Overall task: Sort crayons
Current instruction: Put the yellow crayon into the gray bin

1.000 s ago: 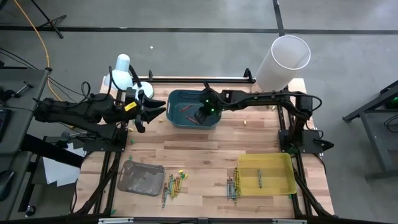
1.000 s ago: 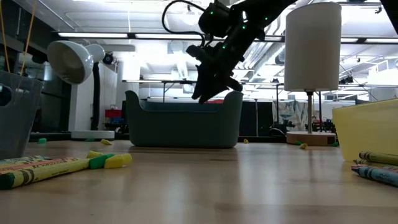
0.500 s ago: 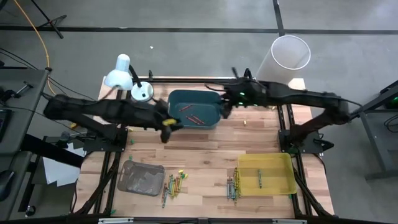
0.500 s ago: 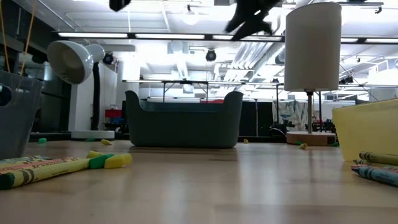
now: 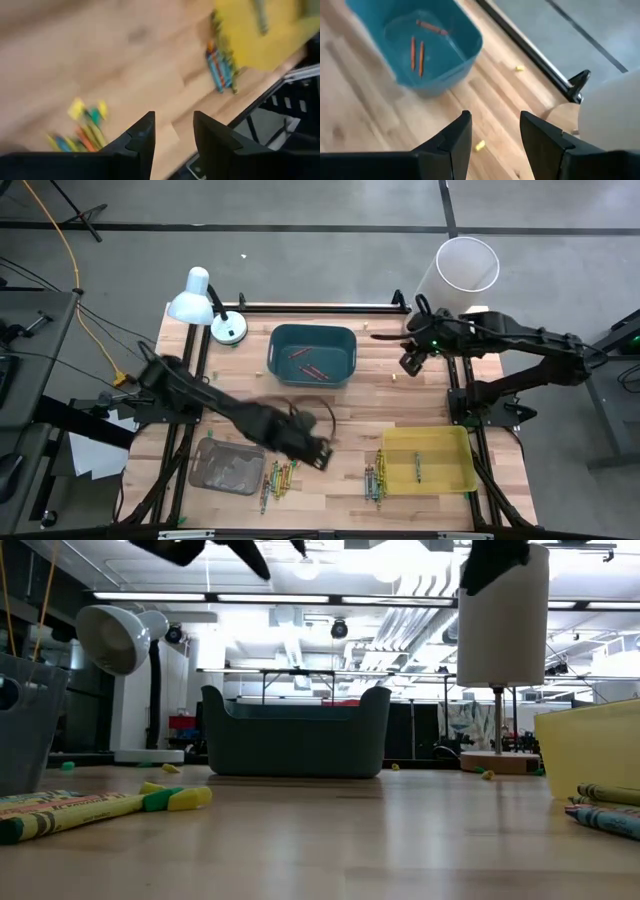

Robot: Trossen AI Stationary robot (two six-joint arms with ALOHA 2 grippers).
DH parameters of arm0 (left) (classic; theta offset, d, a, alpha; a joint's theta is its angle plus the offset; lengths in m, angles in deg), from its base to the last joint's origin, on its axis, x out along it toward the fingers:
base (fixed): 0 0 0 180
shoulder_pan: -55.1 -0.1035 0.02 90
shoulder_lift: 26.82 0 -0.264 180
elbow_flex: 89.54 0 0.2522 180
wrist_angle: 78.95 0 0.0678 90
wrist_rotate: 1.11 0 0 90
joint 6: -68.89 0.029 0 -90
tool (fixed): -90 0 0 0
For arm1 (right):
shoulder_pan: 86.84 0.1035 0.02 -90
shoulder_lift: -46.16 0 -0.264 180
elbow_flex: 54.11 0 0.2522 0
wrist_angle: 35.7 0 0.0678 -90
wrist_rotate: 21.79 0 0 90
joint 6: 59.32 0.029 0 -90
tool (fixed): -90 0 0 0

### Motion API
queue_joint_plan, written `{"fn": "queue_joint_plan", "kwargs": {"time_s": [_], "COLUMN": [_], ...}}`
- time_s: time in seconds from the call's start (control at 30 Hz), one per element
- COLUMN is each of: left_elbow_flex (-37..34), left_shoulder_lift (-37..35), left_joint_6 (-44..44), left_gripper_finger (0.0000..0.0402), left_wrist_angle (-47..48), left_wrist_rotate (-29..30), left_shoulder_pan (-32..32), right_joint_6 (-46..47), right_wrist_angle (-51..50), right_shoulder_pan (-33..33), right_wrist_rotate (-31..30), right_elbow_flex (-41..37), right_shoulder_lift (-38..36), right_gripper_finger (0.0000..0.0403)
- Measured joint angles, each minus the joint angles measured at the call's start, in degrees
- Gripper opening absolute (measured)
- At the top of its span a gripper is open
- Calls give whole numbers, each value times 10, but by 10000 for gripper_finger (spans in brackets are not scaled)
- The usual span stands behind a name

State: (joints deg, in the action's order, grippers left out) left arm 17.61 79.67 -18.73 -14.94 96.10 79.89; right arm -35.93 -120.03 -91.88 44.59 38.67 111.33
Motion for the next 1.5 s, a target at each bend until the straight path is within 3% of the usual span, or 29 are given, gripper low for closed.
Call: {"fn": "queue_joint_plan", "kwargs": {"time_s": [0.13, 0.27, 0.5, 1.0, 1.3, 1.5], "left_elbow_flex": [62, 121, 159, 154, 139, 123], "left_shoulder_lift": [86, 155, 217, 249, 249, 249], "left_joint_6": [-94, -157, -210, -153, -170, -171], "left_gripper_finger": [119, 119, 119, 119, 119, 119], "left_wrist_angle": [19, 99, 205, 199, 231, 183], "left_wrist_rotate": [-43, -56, -55, -51, -68, -82], "left_shoulder_pan": [28, 49, 70, 37, 43, 51], "right_joint_6": [-31, -54, -56, -57, -57, -57], "right_wrist_angle": [-3, -1, 9, 10, 8, 5], "right_shoulder_pan": [0, 0, 0, 0, 0, 0], "right_wrist_rotate": [34, 51, 52, 61, 61, 61], "right_elbow_flex": [0, 0, 0, 0, 0, 0], "right_shoulder_lift": [-9, -9, -9, -9, -9, -9], "right_gripper_finger": [160, 160, 160, 160, 160, 160]}}
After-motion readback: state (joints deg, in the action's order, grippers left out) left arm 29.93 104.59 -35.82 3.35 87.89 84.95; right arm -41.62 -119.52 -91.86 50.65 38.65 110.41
